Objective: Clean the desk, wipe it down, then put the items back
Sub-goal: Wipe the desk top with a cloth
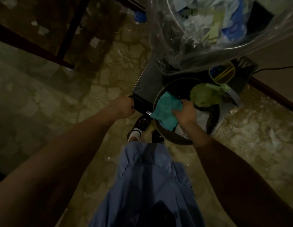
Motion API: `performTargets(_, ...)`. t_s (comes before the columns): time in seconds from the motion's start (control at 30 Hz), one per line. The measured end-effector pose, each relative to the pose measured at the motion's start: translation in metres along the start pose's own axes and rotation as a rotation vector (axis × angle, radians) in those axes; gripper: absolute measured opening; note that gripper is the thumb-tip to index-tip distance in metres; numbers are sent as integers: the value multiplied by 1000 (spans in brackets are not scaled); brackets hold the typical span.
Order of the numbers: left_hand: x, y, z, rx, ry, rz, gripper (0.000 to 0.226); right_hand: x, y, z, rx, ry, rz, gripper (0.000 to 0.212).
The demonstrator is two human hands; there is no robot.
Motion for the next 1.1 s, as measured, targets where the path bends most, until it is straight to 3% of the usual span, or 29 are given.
performTargets(0.23,5,2,-15,23,53,13,28,7,22,5,-72,19,-31,41)
performTargets(0.47,-29,36,-18,-2,10,-6,26,-15,64,44,-67,-416,52,16)
performTargets(0.57,-54,63,-19,-31,-19,-36,26,-41,87,83,-151,-498,79,13)
performTargets(0.7,-102,118,-22,-55,-19,-119,27,-82,128,149,-332,-498,132,27)
performTargets(0.87,-166,204,-1,-144,10,-277,30,-122,191,239,-586,-403,185,18)
performTargets(1.1,-216,297,72,-260,85,-480,18,-111,268,366,-856,-317,274,21)
Point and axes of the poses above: each hand's wrist, its own y-axis away from the middle knuckle, its own x-axis out of the palm, z = x × y, the point moved 6 cm from there along -y, towards the middle knuckle, and after that the axes turned 14 degrees about -y, right-handed, at the moved point
